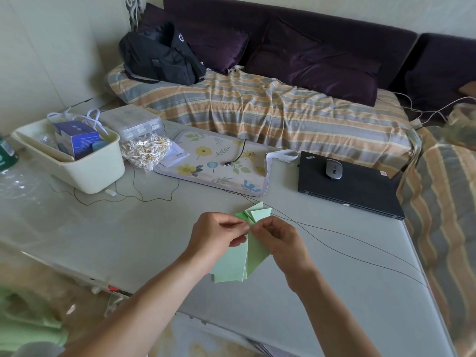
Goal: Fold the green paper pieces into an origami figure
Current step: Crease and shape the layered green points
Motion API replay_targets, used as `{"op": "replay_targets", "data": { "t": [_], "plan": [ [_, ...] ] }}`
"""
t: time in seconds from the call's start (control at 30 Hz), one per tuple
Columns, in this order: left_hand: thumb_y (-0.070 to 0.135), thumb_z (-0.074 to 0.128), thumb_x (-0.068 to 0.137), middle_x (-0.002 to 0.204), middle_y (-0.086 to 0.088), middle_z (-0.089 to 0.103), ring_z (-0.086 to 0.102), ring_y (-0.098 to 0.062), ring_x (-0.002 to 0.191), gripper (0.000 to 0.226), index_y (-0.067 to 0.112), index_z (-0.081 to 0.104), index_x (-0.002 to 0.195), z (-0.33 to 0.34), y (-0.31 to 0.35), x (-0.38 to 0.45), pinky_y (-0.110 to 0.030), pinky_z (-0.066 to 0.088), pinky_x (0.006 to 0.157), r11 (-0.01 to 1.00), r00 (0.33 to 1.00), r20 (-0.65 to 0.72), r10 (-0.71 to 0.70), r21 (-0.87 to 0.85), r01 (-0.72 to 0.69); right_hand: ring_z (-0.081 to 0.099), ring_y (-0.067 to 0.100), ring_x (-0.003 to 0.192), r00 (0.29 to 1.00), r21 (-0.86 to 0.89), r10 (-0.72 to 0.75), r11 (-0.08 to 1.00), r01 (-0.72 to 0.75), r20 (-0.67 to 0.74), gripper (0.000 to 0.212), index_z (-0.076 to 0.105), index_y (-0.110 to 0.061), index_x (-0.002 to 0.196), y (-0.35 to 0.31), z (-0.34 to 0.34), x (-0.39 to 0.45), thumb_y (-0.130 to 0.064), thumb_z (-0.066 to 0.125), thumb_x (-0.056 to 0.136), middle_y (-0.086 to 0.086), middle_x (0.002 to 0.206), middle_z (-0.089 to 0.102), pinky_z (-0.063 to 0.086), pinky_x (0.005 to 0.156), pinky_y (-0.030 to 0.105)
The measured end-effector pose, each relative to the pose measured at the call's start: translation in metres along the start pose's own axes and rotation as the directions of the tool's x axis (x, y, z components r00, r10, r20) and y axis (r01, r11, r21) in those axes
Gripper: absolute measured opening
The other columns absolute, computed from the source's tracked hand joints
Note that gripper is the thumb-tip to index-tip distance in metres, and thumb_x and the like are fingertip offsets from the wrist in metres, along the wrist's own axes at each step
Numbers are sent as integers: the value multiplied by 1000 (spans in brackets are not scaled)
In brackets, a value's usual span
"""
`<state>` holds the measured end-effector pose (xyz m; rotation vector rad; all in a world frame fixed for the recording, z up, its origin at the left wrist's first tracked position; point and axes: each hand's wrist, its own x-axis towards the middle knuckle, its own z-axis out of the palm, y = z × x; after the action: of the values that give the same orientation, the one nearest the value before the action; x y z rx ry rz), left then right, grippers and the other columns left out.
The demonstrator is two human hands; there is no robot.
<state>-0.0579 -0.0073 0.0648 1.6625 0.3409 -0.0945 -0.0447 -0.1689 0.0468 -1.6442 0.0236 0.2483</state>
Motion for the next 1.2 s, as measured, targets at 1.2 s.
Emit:
{"op": "replay_targets", "data": {
  "t": [1.2],
  "plan": [
    [21, 76, 87, 76, -9, 76, 69, -9, 63, 16, 7, 77, 79, 3, 3, -6, -30, 60, 77, 985, 994, 105, -38, 169, 20, 62, 22, 73, 1000, 41, 27, 999, -27, -1, 11, 73, -13, 82, -3, -2, -1, -14, 69, 93, 23, 91, 74, 45, 72, 36]
  ]
}}
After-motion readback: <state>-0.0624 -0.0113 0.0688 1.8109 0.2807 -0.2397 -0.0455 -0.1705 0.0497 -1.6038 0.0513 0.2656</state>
